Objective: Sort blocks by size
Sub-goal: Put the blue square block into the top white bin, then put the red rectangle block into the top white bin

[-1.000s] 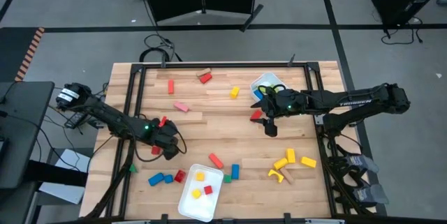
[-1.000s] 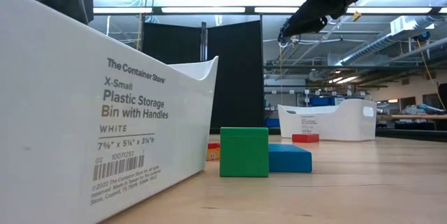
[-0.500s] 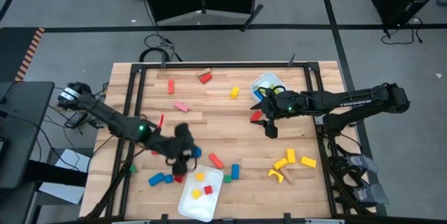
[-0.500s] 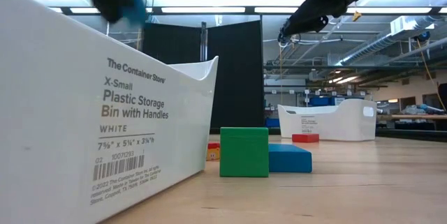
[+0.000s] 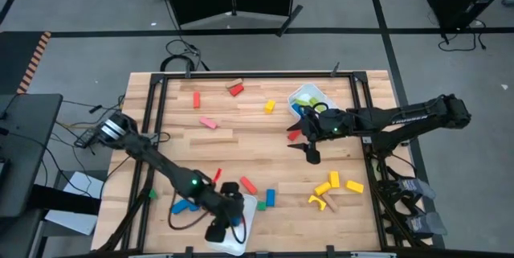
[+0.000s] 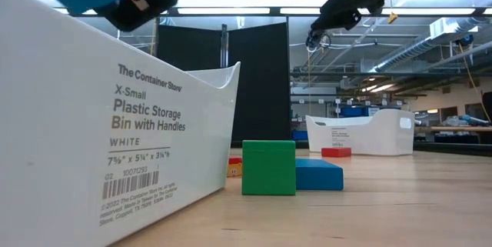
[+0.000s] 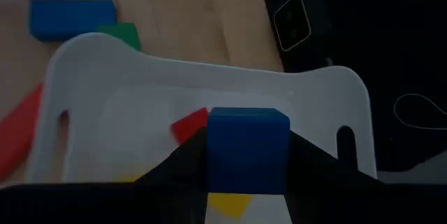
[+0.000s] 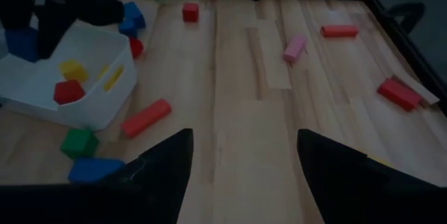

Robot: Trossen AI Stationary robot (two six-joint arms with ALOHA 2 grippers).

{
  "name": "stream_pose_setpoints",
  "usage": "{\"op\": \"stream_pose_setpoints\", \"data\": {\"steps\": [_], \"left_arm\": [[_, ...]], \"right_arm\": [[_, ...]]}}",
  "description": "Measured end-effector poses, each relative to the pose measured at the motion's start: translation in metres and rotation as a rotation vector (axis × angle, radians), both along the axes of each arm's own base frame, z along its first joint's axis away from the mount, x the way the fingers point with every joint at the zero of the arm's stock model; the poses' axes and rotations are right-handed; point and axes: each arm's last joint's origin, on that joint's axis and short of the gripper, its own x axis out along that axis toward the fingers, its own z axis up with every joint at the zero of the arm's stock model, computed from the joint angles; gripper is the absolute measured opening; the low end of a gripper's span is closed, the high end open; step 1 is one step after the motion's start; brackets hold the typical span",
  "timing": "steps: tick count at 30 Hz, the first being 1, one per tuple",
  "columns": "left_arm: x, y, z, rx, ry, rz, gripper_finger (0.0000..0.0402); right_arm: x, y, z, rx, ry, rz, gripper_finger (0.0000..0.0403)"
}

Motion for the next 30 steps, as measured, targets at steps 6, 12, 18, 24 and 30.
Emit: {"op": "stream_pose_setpoints", "data": {"steps": [6,12,18,24,30], "left_arm": [[0.000,-0.006,0.001,0.010,0.045,0.041,0.0138],[-0.003,-0.010,-0.001,0.046,0.043,0.070,0.0267],[-0.010,0.000,0.013,0.136,-0.011,0.148,0.0388],[-0.028,0.013,0.047,0.226,-0.172,0.207,0.0342],[-0.055,0.034,0.069,0.322,-0.317,0.294,0.0302]], "right_arm": [[0.000,0.009,0.001,0.001,-0.014,0.038,0.0268],[-0.001,0.017,0.001,0.003,-0.015,0.033,0.0268],[-0.002,0.022,0.001,0.012,-0.015,0.044,0.0268],[0.001,0.028,-0.005,0.041,0.019,0.030,0.0268],[0.014,0.032,-0.024,-0.055,0.078,-0.071,0.0268]]}}
